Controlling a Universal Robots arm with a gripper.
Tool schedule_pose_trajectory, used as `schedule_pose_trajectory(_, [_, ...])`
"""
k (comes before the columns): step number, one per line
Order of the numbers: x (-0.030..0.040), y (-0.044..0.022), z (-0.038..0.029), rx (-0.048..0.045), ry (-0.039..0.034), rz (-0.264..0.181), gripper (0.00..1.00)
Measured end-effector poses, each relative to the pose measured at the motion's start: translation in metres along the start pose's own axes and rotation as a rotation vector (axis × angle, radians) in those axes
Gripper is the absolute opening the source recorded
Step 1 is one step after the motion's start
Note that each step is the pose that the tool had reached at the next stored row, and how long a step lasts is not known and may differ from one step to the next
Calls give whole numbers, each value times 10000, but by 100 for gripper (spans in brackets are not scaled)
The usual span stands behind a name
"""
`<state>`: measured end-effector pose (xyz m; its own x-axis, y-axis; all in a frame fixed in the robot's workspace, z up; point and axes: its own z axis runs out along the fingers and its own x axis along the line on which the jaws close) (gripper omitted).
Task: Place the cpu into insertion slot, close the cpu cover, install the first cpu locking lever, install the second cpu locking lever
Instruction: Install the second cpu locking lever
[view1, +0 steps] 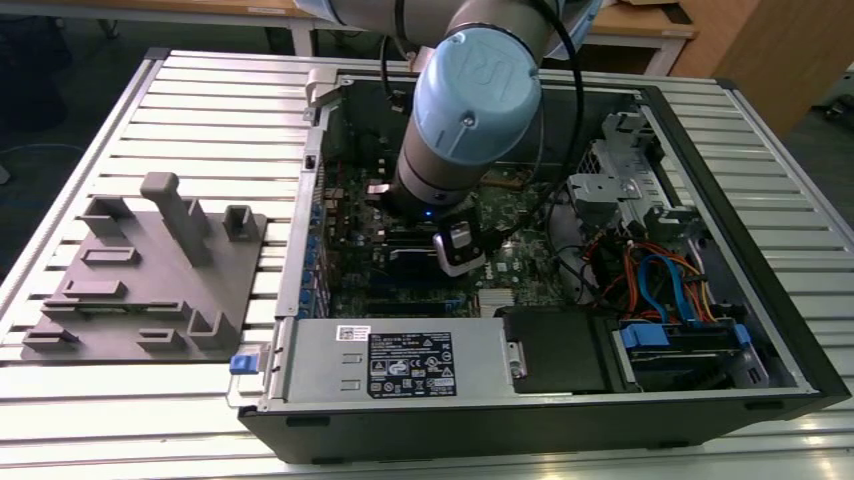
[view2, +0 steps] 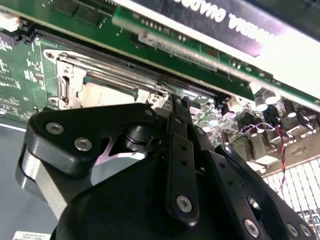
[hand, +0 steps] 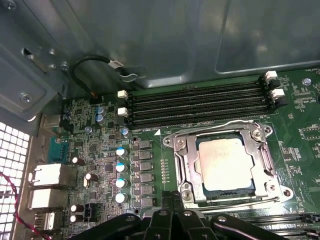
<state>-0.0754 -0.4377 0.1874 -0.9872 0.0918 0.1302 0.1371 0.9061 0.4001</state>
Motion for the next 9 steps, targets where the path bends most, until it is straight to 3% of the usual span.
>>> schedule_pose_trajectory(4, [0, -1, 0, -4, -4, -2, 10])
schedule_pose_trajectory(9, [-3, -12, 29, -93, -16, -19, 10])
